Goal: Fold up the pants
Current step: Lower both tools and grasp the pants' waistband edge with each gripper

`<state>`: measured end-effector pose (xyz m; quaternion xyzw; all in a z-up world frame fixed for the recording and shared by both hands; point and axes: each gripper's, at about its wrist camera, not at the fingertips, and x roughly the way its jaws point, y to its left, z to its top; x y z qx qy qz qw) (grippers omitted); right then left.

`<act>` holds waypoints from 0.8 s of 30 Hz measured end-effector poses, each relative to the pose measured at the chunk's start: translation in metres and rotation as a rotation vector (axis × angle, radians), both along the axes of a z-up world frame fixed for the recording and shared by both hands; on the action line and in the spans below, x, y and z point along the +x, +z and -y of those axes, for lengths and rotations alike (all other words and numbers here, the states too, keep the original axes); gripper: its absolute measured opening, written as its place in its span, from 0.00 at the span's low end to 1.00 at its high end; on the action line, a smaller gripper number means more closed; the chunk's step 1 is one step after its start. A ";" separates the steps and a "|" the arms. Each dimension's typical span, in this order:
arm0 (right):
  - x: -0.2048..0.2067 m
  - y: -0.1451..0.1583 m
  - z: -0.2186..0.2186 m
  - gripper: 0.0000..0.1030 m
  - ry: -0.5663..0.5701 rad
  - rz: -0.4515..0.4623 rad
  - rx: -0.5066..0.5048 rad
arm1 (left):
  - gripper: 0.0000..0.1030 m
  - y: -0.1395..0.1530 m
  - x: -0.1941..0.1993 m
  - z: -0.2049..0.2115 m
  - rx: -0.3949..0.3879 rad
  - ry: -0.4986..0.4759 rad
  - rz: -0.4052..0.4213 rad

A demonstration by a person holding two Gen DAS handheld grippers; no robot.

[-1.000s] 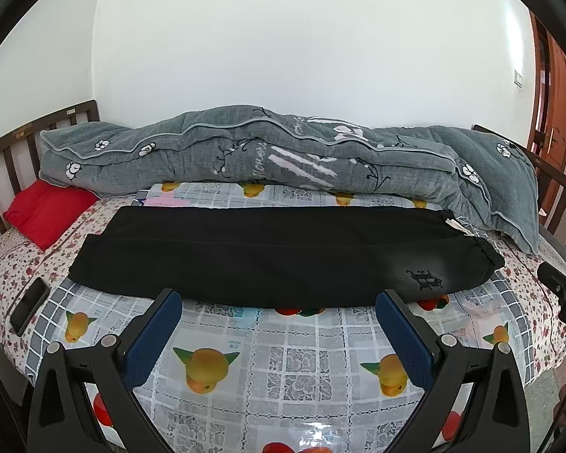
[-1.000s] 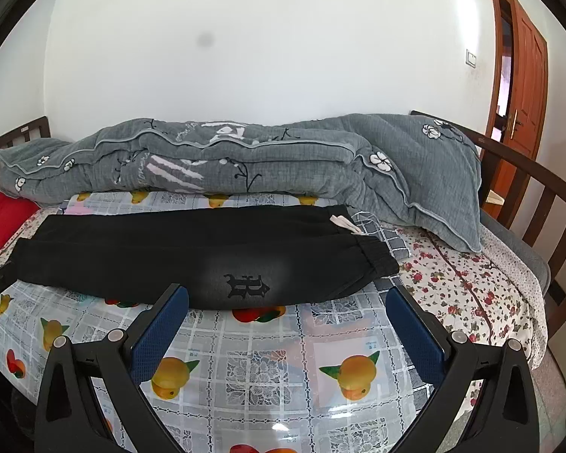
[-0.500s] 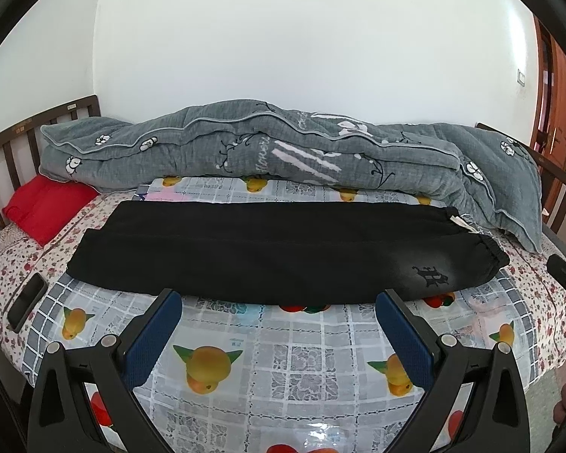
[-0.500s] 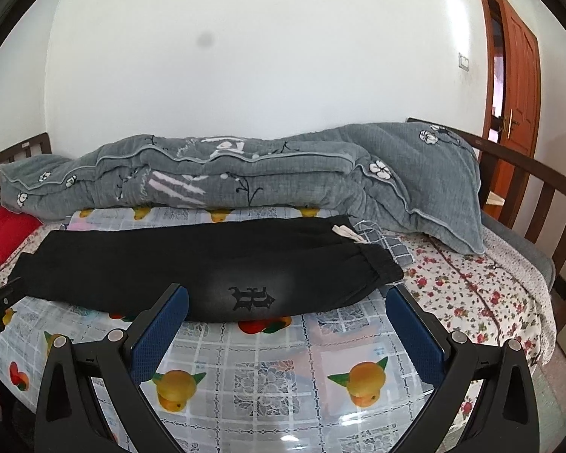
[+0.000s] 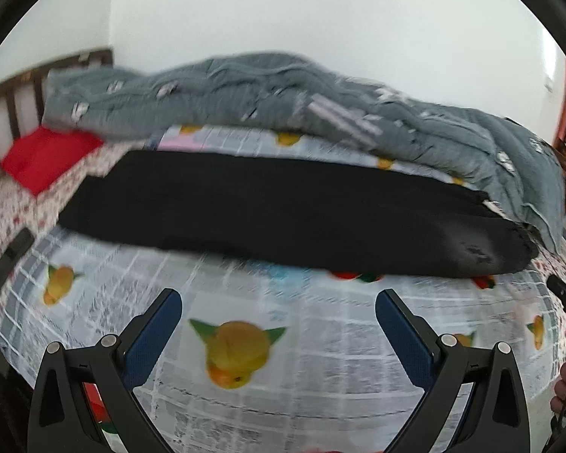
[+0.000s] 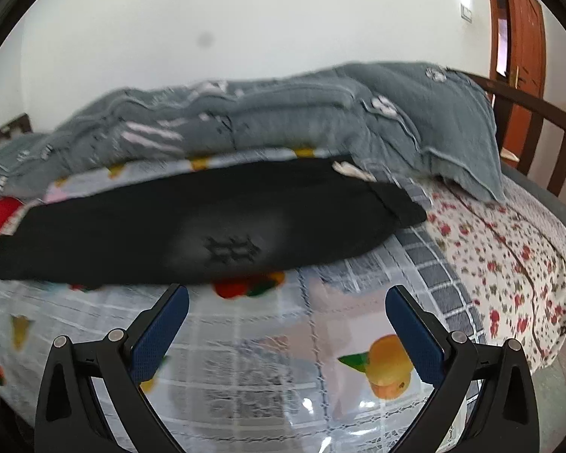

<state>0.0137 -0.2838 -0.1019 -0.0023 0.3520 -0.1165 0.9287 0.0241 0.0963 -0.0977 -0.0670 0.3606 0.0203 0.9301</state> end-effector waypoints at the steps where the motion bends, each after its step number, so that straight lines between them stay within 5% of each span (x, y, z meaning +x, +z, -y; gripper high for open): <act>1: 0.002 -0.005 0.003 0.99 -0.003 -0.005 -0.004 | 1.00 -0.010 0.004 -0.010 -0.014 0.017 -0.017; 10: 0.025 -0.049 0.028 0.98 -0.008 -0.044 -0.035 | 0.90 -0.070 0.025 -0.076 -0.161 0.195 -0.087; 14: 0.042 -0.065 0.038 0.77 0.013 -0.076 0.057 | 0.85 -0.081 0.034 -0.087 -0.161 0.191 -0.073; 19: 0.061 -0.077 0.049 0.71 0.008 -0.097 0.208 | 0.65 -0.087 0.057 -0.104 -0.196 0.202 -0.083; 24: 0.081 -0.079 0.049 0.70 0.027 -0.117 0.239 | 0.57 -0.094 0.081 -0.134 -0.374 0.233 -0.069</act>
